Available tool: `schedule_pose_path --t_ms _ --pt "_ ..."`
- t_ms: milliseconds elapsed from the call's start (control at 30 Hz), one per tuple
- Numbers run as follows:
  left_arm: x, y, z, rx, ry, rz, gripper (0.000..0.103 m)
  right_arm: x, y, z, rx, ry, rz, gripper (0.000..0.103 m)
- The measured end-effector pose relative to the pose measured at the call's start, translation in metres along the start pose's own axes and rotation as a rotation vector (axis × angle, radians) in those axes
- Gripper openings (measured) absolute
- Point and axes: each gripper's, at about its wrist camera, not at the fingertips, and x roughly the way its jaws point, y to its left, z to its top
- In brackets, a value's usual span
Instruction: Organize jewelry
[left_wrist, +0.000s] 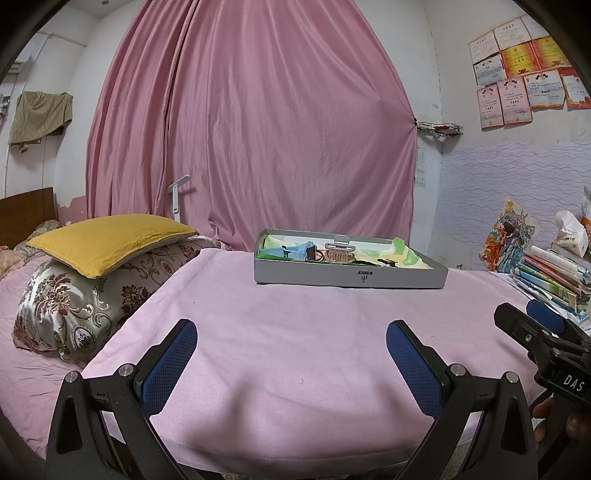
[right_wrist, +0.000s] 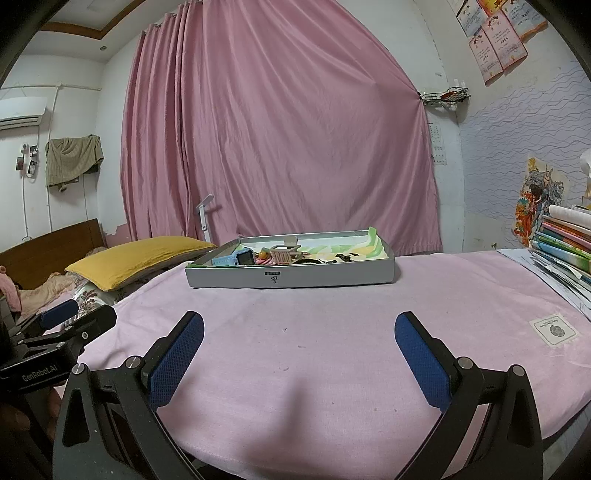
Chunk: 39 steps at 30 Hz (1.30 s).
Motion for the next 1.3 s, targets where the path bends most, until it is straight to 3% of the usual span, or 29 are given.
schedule_pose_path --t_ms 1300 --pt "-0.0006 0.0023 -0.0006 -0.005 0.008 -0.013 0.103 -0.0018 0.0007 0.0003 0.002 -0.002 -0.002 0.102"
